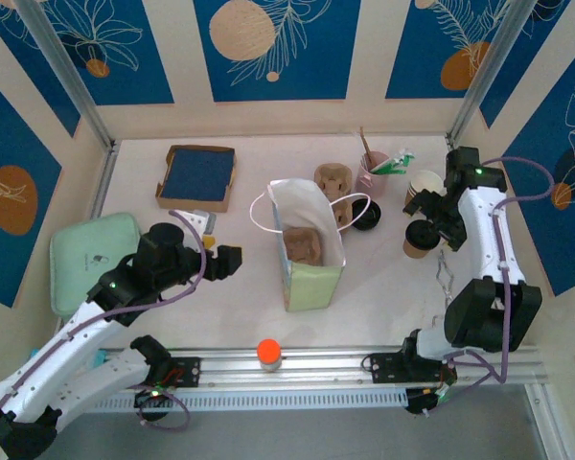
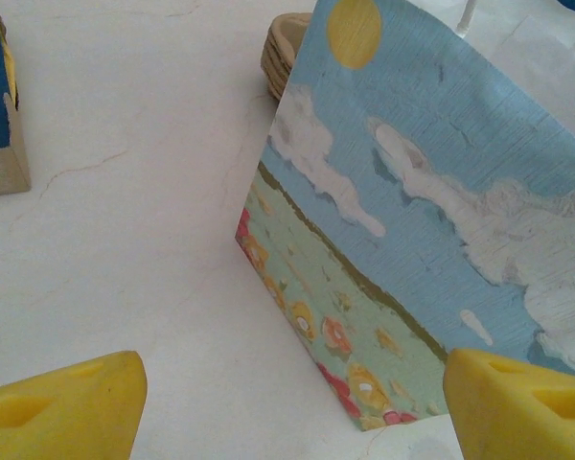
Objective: Pack the takeout coffee
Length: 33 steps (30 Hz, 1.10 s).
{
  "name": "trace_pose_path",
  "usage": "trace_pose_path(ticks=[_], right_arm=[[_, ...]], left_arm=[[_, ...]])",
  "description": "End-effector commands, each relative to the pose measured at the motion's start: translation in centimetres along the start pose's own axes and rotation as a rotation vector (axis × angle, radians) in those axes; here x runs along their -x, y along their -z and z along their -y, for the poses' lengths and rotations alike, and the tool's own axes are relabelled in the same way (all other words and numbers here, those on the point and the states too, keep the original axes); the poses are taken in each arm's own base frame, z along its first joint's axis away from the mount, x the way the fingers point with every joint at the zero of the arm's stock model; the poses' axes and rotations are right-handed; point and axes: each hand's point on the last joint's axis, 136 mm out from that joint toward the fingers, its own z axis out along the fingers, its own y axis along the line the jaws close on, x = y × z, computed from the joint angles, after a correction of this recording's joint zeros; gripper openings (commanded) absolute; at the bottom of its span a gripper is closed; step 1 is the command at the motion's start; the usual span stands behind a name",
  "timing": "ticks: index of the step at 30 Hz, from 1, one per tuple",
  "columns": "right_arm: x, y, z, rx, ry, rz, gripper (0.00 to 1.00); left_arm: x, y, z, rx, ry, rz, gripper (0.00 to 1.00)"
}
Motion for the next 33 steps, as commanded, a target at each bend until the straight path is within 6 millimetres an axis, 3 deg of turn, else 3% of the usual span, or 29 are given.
trace_pose_path(ticks=[1, 7, 14, 33], right_arm=[[0.0, -1.0, 0.7, -0.064, 0.012, -0.029, 0.99], [0.0, -2.9, 0.9, -0.168, 0.031, -0.072, 0.99], [0.0, -4.6, 0.1, -0.163, 0.06, -0.104, 0.99], [0.9, -7.2, -0.6, -0.135, 0.091, -0.134, 0.99]], left_arm=[[0.2, 0.0, 0.3, -0.025, 0.021, 0.023, 0.81], [0.1, -0.1, 0.2, -0.018, 0.02, 0.021, 0.81], [0.1, 0.1, 0.0, -0.011, 0.018, 0.022, 0.81], [0.0, 0.0, -0.2, 0.004, 0.007, 0.019, 0.81]])
